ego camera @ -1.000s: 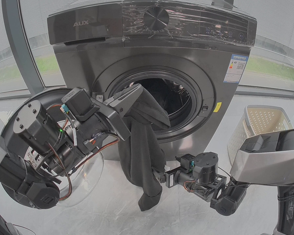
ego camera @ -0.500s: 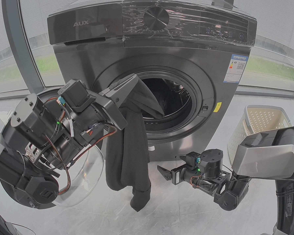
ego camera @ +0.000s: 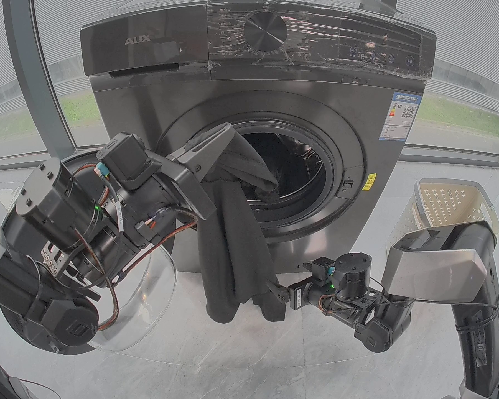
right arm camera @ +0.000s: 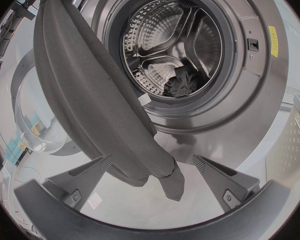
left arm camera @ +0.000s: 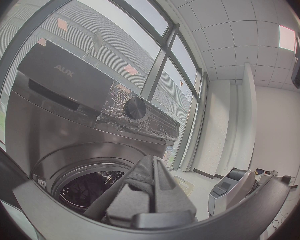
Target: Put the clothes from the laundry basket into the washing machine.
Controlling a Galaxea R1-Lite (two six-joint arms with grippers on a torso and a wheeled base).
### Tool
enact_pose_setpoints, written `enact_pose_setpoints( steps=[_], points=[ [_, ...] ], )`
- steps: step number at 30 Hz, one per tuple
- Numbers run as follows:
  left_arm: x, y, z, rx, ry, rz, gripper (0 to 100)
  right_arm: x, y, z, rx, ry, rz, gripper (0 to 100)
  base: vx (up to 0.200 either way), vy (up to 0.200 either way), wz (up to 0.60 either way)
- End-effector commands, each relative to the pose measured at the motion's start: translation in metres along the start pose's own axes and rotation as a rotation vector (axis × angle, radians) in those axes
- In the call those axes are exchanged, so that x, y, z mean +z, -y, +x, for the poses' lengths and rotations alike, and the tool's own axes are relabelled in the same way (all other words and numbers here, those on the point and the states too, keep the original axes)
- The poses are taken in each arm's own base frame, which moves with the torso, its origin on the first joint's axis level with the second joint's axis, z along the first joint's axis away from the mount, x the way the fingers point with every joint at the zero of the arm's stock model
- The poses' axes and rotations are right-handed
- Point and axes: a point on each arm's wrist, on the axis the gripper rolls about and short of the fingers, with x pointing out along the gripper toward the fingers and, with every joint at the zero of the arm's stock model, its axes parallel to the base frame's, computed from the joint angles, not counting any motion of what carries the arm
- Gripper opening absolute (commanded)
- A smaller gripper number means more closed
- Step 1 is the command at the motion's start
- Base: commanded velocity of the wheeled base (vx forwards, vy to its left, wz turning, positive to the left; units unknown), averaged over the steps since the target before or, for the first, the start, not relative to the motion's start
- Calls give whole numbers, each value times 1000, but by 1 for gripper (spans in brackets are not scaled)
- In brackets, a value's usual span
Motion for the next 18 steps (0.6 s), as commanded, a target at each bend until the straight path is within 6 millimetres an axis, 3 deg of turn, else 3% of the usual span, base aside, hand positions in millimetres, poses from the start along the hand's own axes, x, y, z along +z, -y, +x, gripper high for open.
enact_pose_setpoints(
  steps=[1, 7, 13, 18],
  points=[
    [1, 0, 0, -1, 5, 1, 0, -8, 1, 10, -3, -5, -4, 100, 0, 0, 0],
    [0, 1, 0, -2, 3, 0, 0, 1, 10, 17, -26, 28, -1, 100, 0, 0, 0],
    [0, 0, 0, 0, 1, 0, 0, 1, 29, 9, -72, 20, -2, 100, 0, 0, 0],
    [-1, 0, 0, -2, 1, 0, 0, 1, 34, 7, -90, 13, 0, 100, 0, 0, 0]
  ],
)
